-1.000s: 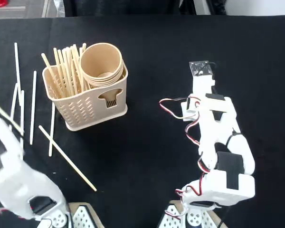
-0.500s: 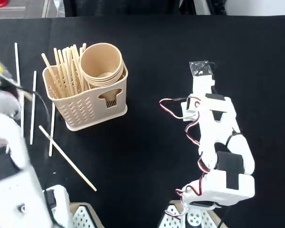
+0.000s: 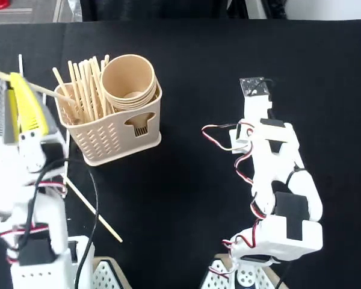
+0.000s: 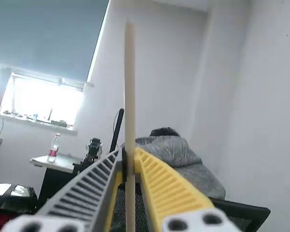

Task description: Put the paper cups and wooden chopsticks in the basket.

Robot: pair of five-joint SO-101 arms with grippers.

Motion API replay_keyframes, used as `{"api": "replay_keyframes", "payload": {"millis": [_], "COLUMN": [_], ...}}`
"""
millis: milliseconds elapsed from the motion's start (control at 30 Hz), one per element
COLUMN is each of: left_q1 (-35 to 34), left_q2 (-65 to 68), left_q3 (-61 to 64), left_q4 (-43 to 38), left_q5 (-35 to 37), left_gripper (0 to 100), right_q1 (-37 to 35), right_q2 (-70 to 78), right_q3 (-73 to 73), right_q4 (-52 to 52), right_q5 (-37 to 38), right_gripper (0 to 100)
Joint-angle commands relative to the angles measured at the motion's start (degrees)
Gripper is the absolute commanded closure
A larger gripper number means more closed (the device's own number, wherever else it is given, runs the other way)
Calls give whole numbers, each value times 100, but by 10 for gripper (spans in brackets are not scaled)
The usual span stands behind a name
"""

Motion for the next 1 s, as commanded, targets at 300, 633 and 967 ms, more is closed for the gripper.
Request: {"api": "replay_keyframes", "payload": {"millis": [300, 633, 967], "left_q1": [57, 57, -1701], "left_q2": [1178, 1240, 2725], "left_q3": [602, -708, -3451], "left_q4": [-1011, 1837, 5292], "left_q5": [26, 246, 273], "left_gripper": [971, 834, 826], "right_q1": [44, 44, 44], "right_q2": [-75, -75, -75], "right_q3": [-31, -31, -31], "right_q4": [-35, -35, -35], "right_q5": [53, 53, 53], "right_gripper": [985, 985, 985]}}
